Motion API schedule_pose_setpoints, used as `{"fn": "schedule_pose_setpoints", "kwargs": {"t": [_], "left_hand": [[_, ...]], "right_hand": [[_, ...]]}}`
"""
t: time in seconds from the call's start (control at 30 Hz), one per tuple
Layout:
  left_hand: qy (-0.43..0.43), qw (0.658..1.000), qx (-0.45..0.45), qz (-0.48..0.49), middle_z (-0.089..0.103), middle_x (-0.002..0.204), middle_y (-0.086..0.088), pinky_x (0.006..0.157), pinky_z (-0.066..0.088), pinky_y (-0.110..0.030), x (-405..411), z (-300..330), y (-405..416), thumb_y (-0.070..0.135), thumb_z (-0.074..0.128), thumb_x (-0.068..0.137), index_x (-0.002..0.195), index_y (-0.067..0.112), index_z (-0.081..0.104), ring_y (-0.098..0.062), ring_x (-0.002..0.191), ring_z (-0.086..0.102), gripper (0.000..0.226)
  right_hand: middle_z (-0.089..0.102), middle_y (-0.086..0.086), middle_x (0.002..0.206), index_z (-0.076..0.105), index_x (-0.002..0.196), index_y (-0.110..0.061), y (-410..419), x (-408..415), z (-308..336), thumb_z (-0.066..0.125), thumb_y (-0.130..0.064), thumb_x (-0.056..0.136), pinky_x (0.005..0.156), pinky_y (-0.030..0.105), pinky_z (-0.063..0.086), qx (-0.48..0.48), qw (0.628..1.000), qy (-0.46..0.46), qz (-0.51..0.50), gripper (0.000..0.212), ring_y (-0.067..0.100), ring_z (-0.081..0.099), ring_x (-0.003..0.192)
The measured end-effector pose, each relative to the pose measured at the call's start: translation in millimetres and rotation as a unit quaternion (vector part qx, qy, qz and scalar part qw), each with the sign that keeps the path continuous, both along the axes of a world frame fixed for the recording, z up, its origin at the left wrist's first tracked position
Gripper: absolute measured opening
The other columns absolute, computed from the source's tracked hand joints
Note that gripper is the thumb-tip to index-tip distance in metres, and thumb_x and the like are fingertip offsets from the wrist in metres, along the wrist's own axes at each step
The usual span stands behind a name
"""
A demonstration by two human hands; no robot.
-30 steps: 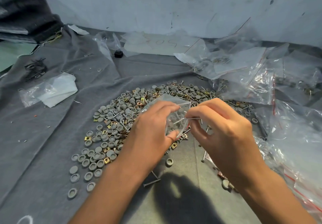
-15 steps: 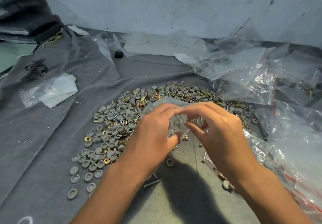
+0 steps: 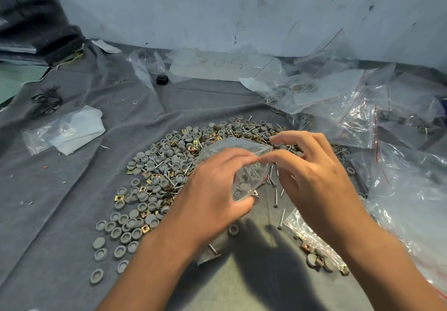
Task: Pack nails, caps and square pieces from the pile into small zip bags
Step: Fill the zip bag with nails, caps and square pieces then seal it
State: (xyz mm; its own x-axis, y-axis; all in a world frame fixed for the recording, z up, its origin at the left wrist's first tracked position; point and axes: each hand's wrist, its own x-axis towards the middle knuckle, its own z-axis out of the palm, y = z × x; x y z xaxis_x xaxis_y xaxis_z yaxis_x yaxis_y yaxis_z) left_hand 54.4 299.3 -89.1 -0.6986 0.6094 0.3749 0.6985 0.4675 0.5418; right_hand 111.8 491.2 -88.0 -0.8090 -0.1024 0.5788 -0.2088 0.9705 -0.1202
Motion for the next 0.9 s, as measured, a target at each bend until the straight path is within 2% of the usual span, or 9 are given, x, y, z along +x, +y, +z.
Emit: {"fn": "schedule_pose_setpoints", "kwargs": {"t": [0.13, 0.27, 0.37, 0.43, 0.53, 0.67, 0.77, 0.83, 0.9], "left_hand": [[0.011, 1.000, 0.024, -0.007, 0.057, 0.132, 0.017, 0.108, 0.043, -0.026, -0.4, -1.9, -0.6, 0.018, 0.083, 0.076, 0.135, 0.020, 0.060, 0.003, 0.124, 0.052, 0.064], [0.045, 0.996, 0.072, -0.002, 0.060, 0.130, 0.013, 0.106, 0.043, -0.021, -1.5, -0.3, -3.0, 0.011, 0.082, 0.077, 0.131, 0.017, 0.064, 0.000, 0.121, 0.056, 0.057], [0.071, 0.992, 0.107, 0.016, 0.062, 0.126, 0.010, 0.097, 0.045, -0.015, -4.0, 4.7, -7.0, 0.007, 0.080, 0.077, 0.124, 0.017, 0.068, -0.003, 0.104, 0.062, 0.050], [0.085, 0.988, 0.128, 0.035, 0.064, 0.121, 0.010, 0.091, 0.046, -0.012, -5.9, 7.6, -11.0, 0.006, 0.080, 0.077, 0.120, 0.017, 0.070, -0.004, 0.095, 0.063, 0.046], [0.088, 0.980, 0.157, 0.081, 0.067, 0.106, 0.014, 0.087, 0.044, -0.008, -7.9, 10.9, -15.6, 0.008, 0.083, 0.078, 0.113, 0.020, 0.071, 0.001, 0.095, 0.064, 0.039], [0.037, 0.970, 0.212, 0.116, 0.071, 0.091, 0.020, 0.079, 0.044, -0.004, -7.4, 11.7, -15.5, 0.014, 0.084, 0.078, 0.106, 0.025, 0.072, 0.003, 0.087, 0.067, 0.032], [-0.033, 0.957, 0.269, 0.104, 0.073, 0.093, 0.018, 0.079, 0.052, -0.013, -8.1, 11.5, -15.7, 0.020, 0.083, 0.080, 0.104, 0.032, 0.072, -0.006, 0.089, 0.071, 0.029], [-0.066, 0.946, 0.304, 0.095, 0.075, 0.095, 0.014, 0.079, 0.054, -0.018, -8.5, 11.9, -15.5, 0.023, 0.082, 0.080, 0.102, 0.031, 0.072, -0.012, 0.090, 0.072, 0.026], [-0.105, 0.922, 0.365, 0.075, 0.075, 0.093, 0.008, 0.078, 0.055, -0.020, -8.7, 14.9, -15.3, 0.027, 0.082, 0.078, 0.097, 0.030, 0.074, -0.011, 0.087, 0.071, 0.021]], "right_hand": [[0.064, 0.000, 0.119, 0.074, 0.105, -0.021, 0.9, 0.5, 3.4, 0.070, -0.020, 0.091, 0.090, 0.034, 0.049, -0.005, 1.000, 0.005, 0.008, 0.014, 0.021, 0.054, 0.109], [0.064, -0.003, 0.119, 0.072, 0.103, -0.019, 2.8, 0.4, 7.4, 0.068, -0.025, 0.093, 0.091, 0.037, 0.049, -0.018, 0.999, 0.015, 0.021, 0.012, 0.021, 0.056, 0.107], [0.064, -0.004, 0.124, 0.071, 0.098, -0.018, 3.6, 0.7, 10.2, 0.068, -0.029, 0.093, 0.095, 0.034, 0.048, -0.038, 0.999, 0.024, 0.025, 0.012, 0.021, 0.056, 0.111], [0.064, -0.005, 0.123, 0.069, 0.095, -0.017, 4.2, 0.9, 10.8, 0.067, -0.029, 0.095, 0.095, 0.033, 0.047, -0.055, 0.998, 0.028, 0.027, 0.013, 0.020, 0.056, 0.111], [0.065, -0.007, 0.114, 0.068, 0.097, -0.017, 5.3, 1.2, 10.5, 0.064, -0.029, 0.096, 0.091, 0.035, 0.048, -0.090, 0.995, 0.024, 0.030, 0.013, 0.019, 0.058, 0.106], [0.064, -0.009, 0.103, 0.066, 0.099, -0.018, 5.2, 1.3, 9.1, 0.061, -0.032, 0.096, 0.084, 0.039, 0.051, -0.116, 0.993, 0.016, 0.026, 0.015, 0.019, 0.059, 0.098], [0.064, -0.008, 0.101, 0.066, 0.098, -0.018, 3.8, 1.7, 10.4, 0.062, -0.030, 0.096, 0.081, 0.041, 0.050, -0.139, 0.990, 0.014, 0.017, 0.014, 0.019, 0.060, 0.095], [0.064, -0.007, 0.098, 0.067, 0.097, -0.016, 1.6, 2.0, 13.8, 0.064, -0.026, 0.096, 0.080, 0.038, 0.050, -0.159, 0.987, 0.022, 0.018, 0.011, 0.018, 0.060, 0.093], [0.063, -0.008, 0.095, 0.068, 0.097, -0.016, -2.4, 4.7, 22.2, 0.065, -0.021, 0.097, 0.080, 0.028, 0.048, -0.189, 0.981, 0.046, 0.031, 0.005, 0.010, 0.060, 0.092]]}}
